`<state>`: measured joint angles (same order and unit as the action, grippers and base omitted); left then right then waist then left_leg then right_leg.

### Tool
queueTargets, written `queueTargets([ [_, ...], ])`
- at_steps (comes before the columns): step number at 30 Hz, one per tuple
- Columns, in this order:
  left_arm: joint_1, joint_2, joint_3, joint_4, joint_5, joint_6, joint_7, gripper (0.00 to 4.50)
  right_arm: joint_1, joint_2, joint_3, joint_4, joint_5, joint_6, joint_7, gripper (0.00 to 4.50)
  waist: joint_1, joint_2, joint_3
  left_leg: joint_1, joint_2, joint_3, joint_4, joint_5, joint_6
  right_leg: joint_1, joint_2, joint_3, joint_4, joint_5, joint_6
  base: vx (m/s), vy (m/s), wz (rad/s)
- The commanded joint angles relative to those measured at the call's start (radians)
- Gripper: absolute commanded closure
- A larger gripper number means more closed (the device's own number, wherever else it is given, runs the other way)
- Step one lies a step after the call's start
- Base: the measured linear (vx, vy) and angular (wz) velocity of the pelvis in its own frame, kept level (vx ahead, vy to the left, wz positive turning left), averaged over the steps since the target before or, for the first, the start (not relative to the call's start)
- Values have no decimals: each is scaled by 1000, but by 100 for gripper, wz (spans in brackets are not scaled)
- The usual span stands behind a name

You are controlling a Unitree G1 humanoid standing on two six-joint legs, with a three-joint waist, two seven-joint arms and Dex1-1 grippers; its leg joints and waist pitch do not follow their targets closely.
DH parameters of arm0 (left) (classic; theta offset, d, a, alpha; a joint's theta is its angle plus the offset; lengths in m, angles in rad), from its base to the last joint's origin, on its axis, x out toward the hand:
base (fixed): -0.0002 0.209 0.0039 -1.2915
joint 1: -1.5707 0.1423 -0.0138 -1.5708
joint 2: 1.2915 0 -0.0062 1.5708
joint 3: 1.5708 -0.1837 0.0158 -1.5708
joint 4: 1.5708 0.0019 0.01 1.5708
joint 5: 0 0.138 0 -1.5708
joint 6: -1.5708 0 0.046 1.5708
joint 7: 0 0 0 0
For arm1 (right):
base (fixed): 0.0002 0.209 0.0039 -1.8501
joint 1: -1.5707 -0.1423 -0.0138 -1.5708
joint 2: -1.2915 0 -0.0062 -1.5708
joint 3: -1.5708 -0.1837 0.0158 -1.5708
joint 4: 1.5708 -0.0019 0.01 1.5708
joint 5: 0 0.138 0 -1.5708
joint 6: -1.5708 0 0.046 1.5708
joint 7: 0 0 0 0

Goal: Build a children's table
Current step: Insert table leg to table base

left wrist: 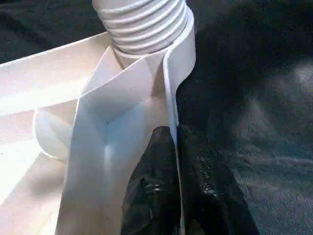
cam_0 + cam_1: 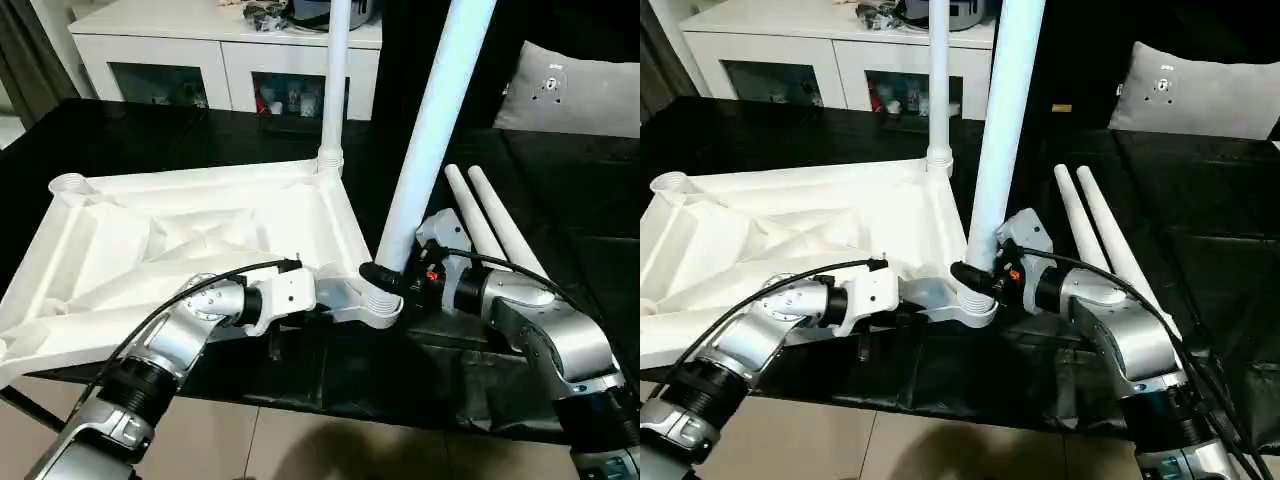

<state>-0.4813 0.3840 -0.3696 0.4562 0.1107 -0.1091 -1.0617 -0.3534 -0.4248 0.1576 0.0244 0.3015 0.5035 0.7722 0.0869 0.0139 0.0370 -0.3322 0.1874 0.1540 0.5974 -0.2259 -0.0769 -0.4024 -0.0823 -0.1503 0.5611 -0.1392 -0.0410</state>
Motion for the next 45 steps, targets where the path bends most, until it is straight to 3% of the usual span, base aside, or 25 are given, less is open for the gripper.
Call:
queueTargets([
  [1,2,8,-7,16,0,-28,-6,450,-10,-6,-2,12,-5,23,-1,263,1,-20,-60,-12,38,-3,-69,-93,60,61,-79,61,-73,-433,-22,0,0,0],
  [9,-10,6,-3,48,16,-45,25,450,0,1,-9,31,6,17,15,263,1,-21,-57,-11,35,-1,-69,-112,56,60,-80,58,-81,-477,-10,0,0,0],
  [10,-9,7,-3,47,13,-47,19,450,0,3,-10,34,9,19,18,263,2,-14,-57,-10,35,-2,-69,-113,54,60,-80,58,-82,-479,-8,0,0,0],
  [11,-6,9,-5,43,4,-48,0,450,-2,7,-12,44,18,25,24,263,0,-16,-57,-11,36,-2,-69,-113,54,60,-79,58,-83,-476,-6,0,0,0],
  [24,-16,13,-18,47,-9,-58,-51,450,-46,34,-62,201,78,50,71,263,1,-15,-62,-12,41,-2,-68,-91,60,64,-80,61,-69,-403,-56,0,0,0],
  [31,-13,10,-9,48,-9,-60,-36,450,0,60,-119,261,124,44,83,264,4,-11,-63,-10,43,-3,-69,-94,57,63,-82,61,-69,-399,-63,0,0,0],
  [34,-13,9,-8,51,-7,-63,-30,450,16,63,-124,259,128,30,87,264,3,-14,-63,-11,42,-2,-69,-97,56,64,-82,61,-69,-397,-65,0,0,0],
  [35,-14,7,-6,55,-6,-64,-25,450,41,65,-129,251,125,-2,87,264,5,-6,-63,-10,41,-2,-69,-101,54,63,-83,61,-71,-404,-62,0,0,0],
  [37,-15,4,-5,60,-6,-67,-19,450,69,64,-128,240,110,-53,85,264,5,-13,-63,-11,40,-1,-70,-113,53,64,-82,59,-75,-419,-51,0,0,0],
  [38,-15,4,-4,62,-6,-67,-18,450,79,62,-125,235,99,-75,82,264,7,-1,-63,-10,40,-3,-70,-116,51,64,-82,59,-74,-419,-52,0,0,0],
  [39,-15,4,-4,63,-8,-66,-19,450,92,56,-116,224,80,-100,79,264,4,-8,-62,-11,39,-1,-70,-122,53,63,-79,58,-77,-423,-46,0,0,0],
  [41,-15,4,-3,64,-8,-67,-19,450,101,45,-99,214,47,-126,69,264,5,3,-62,-9,38,-3,-70,-129,50,63,-79,56,-79,-433,-43,0,0,0],
  [42,-15,4,-3,64,-8,-67,-19,450,101,45,-99,214,47,-126,69,264,3,0,-62,-10,38,-2,-70,-131,49,63,-78,56,-81,-434,-40,0,0,0],
  [44,-14,4,-8,66,-5,-68,-23,450,116,-12,-12,175,-69,-195,62,264,2,-2,-62,-11,36,-2,-70,-136,45,64,-76,55,-81,-434,-32,0,0,0],
  [45,-14,4,-8,66,-4,-68,-24,450,117,-20,1,170,-83,-202,63,264,3,-1,-62,-11,36,-3,-70,-136,44,65,-76,55,-81,-439,-26,0,0,0],
])
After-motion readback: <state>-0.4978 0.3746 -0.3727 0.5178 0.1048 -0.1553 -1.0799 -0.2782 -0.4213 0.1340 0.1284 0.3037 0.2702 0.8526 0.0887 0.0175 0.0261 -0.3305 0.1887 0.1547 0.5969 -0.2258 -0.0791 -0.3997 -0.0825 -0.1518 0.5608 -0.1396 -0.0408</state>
